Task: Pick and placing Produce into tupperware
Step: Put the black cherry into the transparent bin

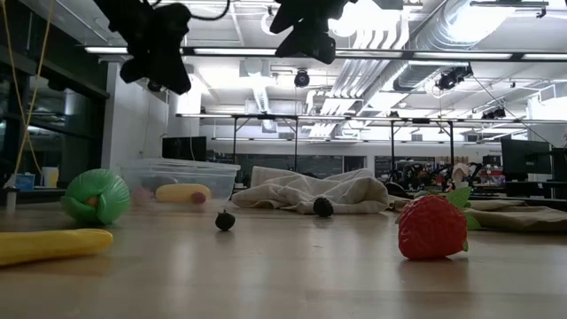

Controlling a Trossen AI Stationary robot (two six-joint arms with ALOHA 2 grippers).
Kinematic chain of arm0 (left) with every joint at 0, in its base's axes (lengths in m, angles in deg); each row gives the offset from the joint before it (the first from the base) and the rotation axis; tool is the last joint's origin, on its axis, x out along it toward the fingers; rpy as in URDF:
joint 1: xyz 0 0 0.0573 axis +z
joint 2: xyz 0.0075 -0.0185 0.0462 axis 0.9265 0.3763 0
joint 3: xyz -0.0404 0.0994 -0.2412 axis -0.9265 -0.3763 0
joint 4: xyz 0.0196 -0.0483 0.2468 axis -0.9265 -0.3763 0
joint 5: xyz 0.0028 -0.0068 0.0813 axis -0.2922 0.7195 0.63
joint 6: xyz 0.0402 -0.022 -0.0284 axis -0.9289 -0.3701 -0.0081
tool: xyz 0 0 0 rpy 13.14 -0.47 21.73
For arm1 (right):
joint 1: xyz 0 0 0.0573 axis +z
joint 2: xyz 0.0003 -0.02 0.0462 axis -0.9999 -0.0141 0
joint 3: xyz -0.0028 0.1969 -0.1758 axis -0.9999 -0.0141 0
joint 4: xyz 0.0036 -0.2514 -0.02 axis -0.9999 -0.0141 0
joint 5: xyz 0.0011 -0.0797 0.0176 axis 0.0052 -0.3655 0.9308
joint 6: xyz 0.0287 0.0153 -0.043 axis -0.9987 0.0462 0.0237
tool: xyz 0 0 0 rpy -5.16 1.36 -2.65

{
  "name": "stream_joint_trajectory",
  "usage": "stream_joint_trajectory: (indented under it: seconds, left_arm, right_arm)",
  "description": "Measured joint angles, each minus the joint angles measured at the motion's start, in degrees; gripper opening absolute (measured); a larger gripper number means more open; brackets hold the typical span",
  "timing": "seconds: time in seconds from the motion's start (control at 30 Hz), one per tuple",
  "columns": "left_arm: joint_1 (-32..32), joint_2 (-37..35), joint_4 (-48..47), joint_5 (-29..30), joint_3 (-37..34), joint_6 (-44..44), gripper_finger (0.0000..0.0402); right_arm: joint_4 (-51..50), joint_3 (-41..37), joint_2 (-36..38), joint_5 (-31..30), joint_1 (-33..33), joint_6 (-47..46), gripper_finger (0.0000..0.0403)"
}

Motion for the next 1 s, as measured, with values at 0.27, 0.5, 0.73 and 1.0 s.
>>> stream_joint_trajectory:
  seconds: [0.27, 0.5, 0.73, 1.0]
  left_arm:
    - [4.8, 7.5, -0.2, -6.9, 0.0, -3.6, 0.0110]
    - [4.7, 14.0, -1.8, -7.5, 0.0, -4.9, 0.0110]
    - [4.7, 17.0, -1.9, -7.3, 0.0, -6.1, 0.0110]
    - [4.7, 17.0, -1.9, -5.3, 0.0, -6.3, 0.0110]
  right_arm:
    - [0.0, 0.0, 0.0, -1.2, 0.0, 0.0, 0.0163]
    - [0.0, 0.0, 0.0, -1.2, 0.0, -0.4, 0.0163]
    - [0.0, 0.0, 0.0, -1.2, 0.0, -0.4, 0.0163]
    - [0.0, 0.0, 0.0, -1.2, 0.0, -0.4, 0.0163]
